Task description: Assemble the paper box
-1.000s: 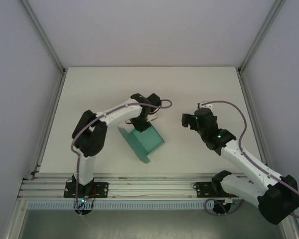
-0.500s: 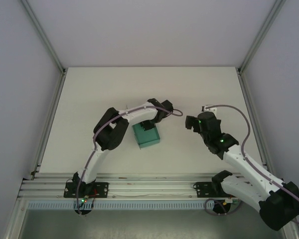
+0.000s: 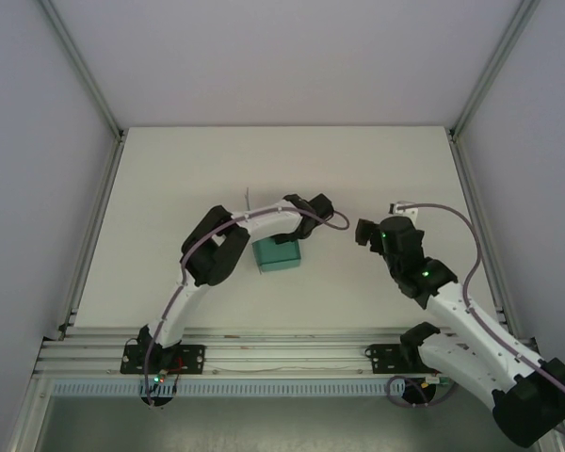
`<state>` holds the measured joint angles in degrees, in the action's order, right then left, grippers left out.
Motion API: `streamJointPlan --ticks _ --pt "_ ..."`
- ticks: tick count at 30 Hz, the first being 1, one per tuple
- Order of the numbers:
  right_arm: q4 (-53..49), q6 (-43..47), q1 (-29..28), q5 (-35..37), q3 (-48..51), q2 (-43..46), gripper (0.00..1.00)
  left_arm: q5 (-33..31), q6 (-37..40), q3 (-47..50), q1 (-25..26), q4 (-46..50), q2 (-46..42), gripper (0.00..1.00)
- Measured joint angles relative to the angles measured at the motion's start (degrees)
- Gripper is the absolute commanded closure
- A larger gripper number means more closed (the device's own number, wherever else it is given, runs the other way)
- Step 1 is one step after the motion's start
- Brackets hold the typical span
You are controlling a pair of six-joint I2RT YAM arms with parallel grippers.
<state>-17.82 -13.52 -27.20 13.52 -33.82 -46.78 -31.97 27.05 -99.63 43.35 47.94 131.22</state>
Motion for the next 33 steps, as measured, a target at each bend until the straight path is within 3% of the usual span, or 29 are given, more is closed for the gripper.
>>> streamJointPlan --ticks 11,20,26,33 --pt "-1.44 0.79 0.00 -2.93 0.00 2.97 0.00 12.94 3.32 0.61 -0.22 0.24 -8.24 0.00" --pt "0.63 3.32 0.04 -7.61 -0.02 0.24 0.00 23.06 1.38 0.90 -1.40 -0.50 -20.74 0.00" --pt "3.39 10.34 0.04 -15.74 -2.19 -9.46 0.01 25.77 -14.75 8.11 -8.68 -13.73 -34.80 0.00" --pt "2.75 29.07 -0.28 -33.03 -17.27 -29.64 0.06 28.50 -33.79 32.57 -19.54 -27.43 -53.83 0.00"
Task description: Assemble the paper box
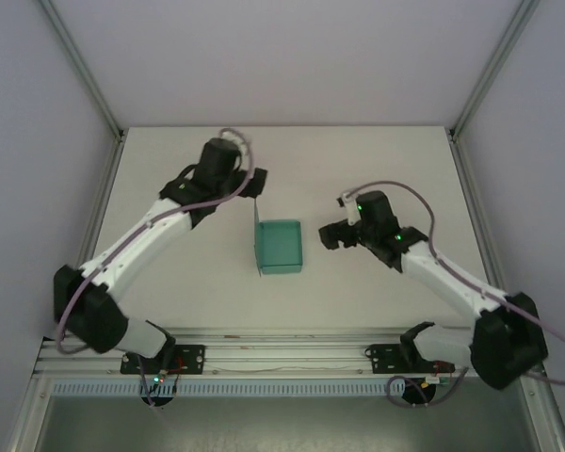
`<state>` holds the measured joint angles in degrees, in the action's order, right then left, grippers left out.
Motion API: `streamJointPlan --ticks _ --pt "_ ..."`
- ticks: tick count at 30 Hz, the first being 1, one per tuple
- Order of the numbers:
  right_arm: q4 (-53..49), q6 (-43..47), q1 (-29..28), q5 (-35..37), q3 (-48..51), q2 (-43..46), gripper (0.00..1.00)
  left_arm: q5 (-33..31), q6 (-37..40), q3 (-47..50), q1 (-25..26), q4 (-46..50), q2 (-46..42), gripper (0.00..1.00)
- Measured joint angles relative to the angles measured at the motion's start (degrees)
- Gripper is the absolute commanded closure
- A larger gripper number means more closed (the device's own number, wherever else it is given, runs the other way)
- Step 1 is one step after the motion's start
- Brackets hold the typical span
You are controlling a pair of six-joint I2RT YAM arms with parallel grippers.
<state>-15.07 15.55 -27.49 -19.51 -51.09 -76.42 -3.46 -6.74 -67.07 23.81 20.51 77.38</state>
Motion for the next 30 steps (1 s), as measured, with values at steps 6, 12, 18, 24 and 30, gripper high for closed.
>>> streamJointPlan --ticks 6,12,18,24,30 --pt "-9.55 19.45 -3.23 -8.22 -20.94 -22.34 0.19 0.00 -8.66 15.19 -4.85 -0.57 -8.22 0.00" --pt "-19.28 29.68 -6.29 -9.05 -37.70 -40.22 0.31 -0.92 -13.42 21.20 -7.48 -0.39 -13.77 0.00" --pt "-18.99 29.44 -6.88 -8.13 -40.74 -45.24 0.60 -1.14 -14.82 21.59 -7.69 -0.61 -14.29 0.00" --pt "-10.10 22.84 -6.99 -3.98 -32.28 -42.07 0.75 -1.49 -15.34 21.59 -7.69 -0.70 -14.38 0.00" --pt "-4.98 7.58 -8.09 5.88 -21.20 -34.42 0.85 -1.49 -15.91 21.57 -7.69 -1.11 -14.38 0.01"
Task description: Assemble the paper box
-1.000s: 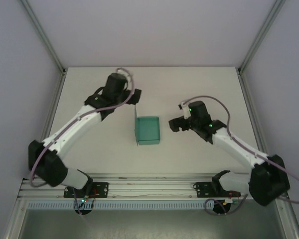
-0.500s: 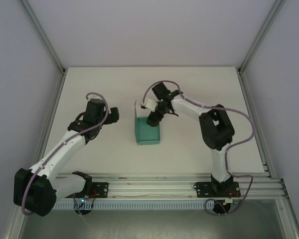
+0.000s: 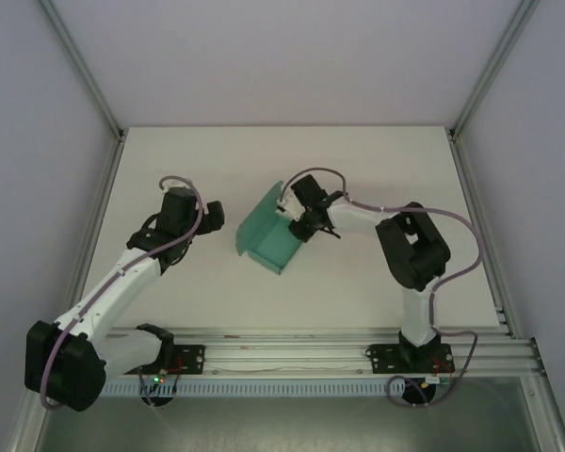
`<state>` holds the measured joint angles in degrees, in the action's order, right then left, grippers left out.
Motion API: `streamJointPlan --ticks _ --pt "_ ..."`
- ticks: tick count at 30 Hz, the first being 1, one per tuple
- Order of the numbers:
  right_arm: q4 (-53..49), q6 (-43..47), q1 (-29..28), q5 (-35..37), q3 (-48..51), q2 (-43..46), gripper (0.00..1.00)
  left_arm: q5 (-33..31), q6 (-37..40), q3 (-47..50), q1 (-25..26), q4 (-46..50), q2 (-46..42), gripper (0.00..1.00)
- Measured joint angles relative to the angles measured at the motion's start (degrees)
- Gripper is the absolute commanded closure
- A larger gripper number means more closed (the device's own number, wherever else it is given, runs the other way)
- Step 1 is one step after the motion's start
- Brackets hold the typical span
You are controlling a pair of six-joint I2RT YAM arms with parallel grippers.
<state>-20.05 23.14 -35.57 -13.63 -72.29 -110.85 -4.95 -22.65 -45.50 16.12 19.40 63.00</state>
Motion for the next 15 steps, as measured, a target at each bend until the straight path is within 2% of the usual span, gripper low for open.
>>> streamJointPlan --ticks 8,11,15 --pt "-3.02 -31.36 -5.99 16.33 5.92 4.63 0.80 -0.17 -0.55 -1.18 0.00 -0.87 2.43 0.00" --pt "-5.11 -41.03 -9.29 19.61 7.58 4.68 0.77 0.07 -0.70 -1.88 0.00 -1.07 3.69 0.00" --pt "-6.78 -48.68 -12.22 20.83 7.61 5.20 0.73 1.60 -0.09 -2.43 -0.02 -1.88 4.92 0.00"
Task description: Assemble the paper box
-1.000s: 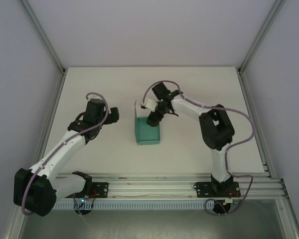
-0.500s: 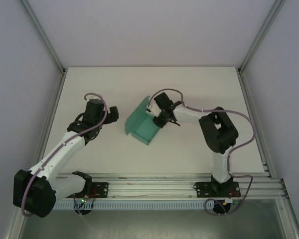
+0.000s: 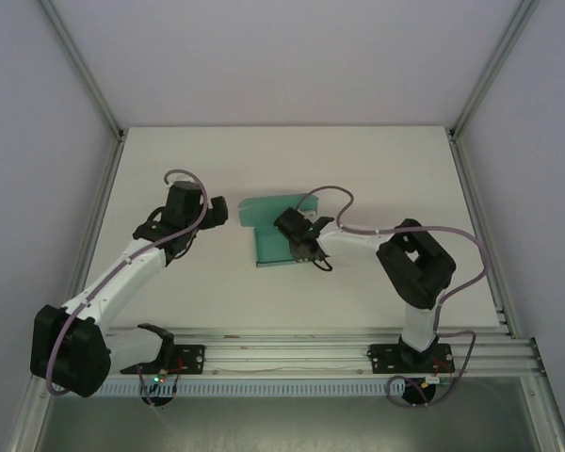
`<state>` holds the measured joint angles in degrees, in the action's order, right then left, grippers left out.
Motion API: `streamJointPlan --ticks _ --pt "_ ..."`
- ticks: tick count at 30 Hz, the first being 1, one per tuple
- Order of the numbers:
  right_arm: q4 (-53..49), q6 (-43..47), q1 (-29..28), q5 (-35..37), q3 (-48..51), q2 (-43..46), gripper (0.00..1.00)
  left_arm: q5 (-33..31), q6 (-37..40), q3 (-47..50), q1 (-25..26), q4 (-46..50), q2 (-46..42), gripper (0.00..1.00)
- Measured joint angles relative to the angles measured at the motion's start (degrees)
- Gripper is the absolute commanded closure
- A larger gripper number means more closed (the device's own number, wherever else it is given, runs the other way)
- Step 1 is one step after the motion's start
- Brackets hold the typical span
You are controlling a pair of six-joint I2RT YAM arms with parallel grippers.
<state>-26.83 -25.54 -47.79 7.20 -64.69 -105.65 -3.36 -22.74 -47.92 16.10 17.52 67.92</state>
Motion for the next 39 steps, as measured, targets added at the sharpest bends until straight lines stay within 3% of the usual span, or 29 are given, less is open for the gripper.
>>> streamJointPlan --ticks 6,10,15,20,25,27,30,35,39 --pt "-0.15 -4.39 -1.18 1.88 1.07 4.90 0.55 6.60 3.54 0.00 -0.04 -3.34 0.72 0.00" --pt "-0.22 -1.38 -1.14 6.12 1.07 10.16 0.30 14.75 9.44 0.07 -0.02 -6.49 0.94 0.00" --pt "1.44 10.84 0.63 6.86 1.07 14.93 0.00 24.72 18.40 0.07 -0.02 -7.37 2.51 0.00" --pt "3.91 28.65 7.48 -1.99 0.85 17.00 0.00 32.09 28.50 -0.96 -0.02 -6.91 4.63 0.00" --pt "3.13 46.51 12.83 -11.82 -2.75 15.58 0.00 33.44 35.63 -8.20 -0.02 -3.39 12.13 0.00" --pt "2.86 51.71 14.21 -14.73 -5.95 13.29 0.00 34.42 38.62 -11.63 -0.04 -0.90 15.67 0.06" --pt "1.42 57.31 16.11 -18.88 -10.64 9.22 0.13 35.41 42.58 -15.58 -0.02 3.26 19.93 0.16" --pt "-3.04 63.28 18.29 -24.85 -14.49 5.07 0.46 35.50 46.27 -18.43 -0.02 8.48 23.10 0.38" --pt "-5.42 66.03 18.21 -27.30 -14.38 5.14 0.58 35.50 47.67 -20.26 -0.02 10.91 24.41 0.52"
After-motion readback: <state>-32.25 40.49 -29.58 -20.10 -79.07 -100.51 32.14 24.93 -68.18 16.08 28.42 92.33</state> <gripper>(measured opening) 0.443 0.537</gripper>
